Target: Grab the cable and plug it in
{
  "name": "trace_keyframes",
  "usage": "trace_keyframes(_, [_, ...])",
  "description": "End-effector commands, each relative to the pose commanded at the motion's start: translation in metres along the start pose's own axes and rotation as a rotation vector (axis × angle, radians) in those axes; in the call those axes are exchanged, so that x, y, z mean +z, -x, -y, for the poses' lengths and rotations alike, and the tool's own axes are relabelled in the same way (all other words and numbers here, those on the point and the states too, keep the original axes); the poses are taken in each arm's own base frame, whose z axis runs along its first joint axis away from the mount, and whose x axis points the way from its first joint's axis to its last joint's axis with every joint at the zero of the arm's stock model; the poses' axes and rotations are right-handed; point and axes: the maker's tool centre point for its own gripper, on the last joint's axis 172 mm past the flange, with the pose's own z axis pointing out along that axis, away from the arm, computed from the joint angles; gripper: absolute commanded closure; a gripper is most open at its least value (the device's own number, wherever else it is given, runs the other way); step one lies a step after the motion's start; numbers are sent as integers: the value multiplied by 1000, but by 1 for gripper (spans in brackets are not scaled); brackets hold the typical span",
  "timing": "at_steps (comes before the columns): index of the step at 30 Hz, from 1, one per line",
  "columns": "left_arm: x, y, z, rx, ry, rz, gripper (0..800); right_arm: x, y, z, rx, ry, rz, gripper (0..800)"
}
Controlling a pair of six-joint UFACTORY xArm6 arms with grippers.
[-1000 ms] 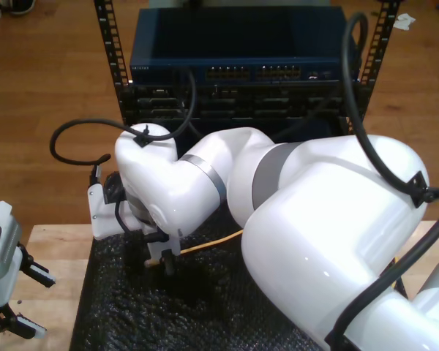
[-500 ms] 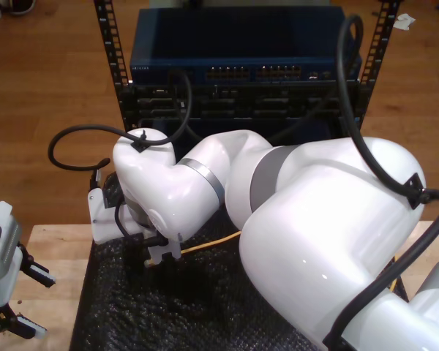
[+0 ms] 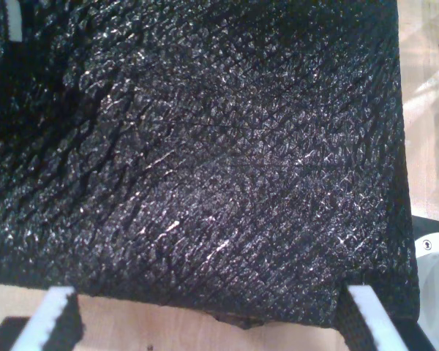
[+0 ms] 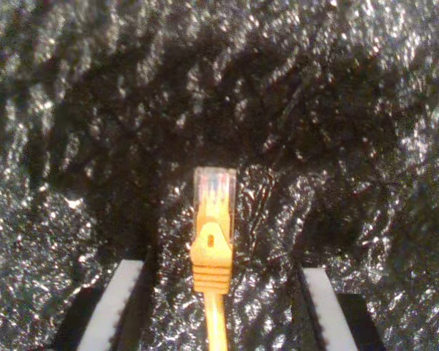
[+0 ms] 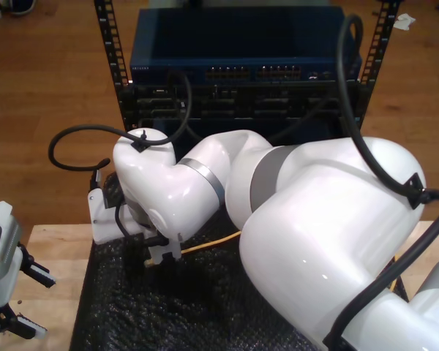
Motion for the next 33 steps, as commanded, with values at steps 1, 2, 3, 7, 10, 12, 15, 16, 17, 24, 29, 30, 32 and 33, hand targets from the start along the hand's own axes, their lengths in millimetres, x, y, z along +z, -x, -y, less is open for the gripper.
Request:
trace_keyframes(1, [0,0,0,-1,1,-1,0,0,0,0,0,0,0,333])
trace_keyframes(2, [0,0,0,-1,1,-1,0,-2,-1,-1,-3,3,-2,335])
trace_keyframes(3, [1,0,0,-1,2,-1,0,-2,-1,-1,-3,3,-2,336])
trace_keyframes(7, [1,0,0,-1,2,-1,0,-2,-1,-1,-4,5,-2,368])
trace_keyframes(10, [1,0,0,-1,2,-1,0,-3,-5,1,-14,6,-1,398])
trace_keyframes(12, [1,0,0,-1,2,-1,0,-2,-6,2,-16,4,-1,404])
trace_keyframes(15, [1,0,0,0,2,-1,0,-3,-6,2,-17,6,-1,434])
trace_keyframes(16, [1,0,0,-1,2,-1,0,-3,-6,2,-17,6,-1,434])
trace_keyframes(17, [1,0,0,-1,2,-1,0,-3,-6,2,-17,6,-1,434])
trace_keyframes(24, [1,0,0,-1,2,-1,0,-1,-3,1,-34,10,10,434])
trace_keyframes(29, [1,0,0,0,2,-1,0,-2,-2,1,-41,13,15,434])
trace_keyframes(30, [1,0,0,0,2,-1,0,-2,-2,0,-42,14,16,434])
trace_keyframes(32, [1,0,0,0,2,-1,0,-1,-1,1,-42,13,17,436])
trace_keyframes(33, [1,0,0,0,2,-1,0,-1,-1,1,-42,13,17,442])
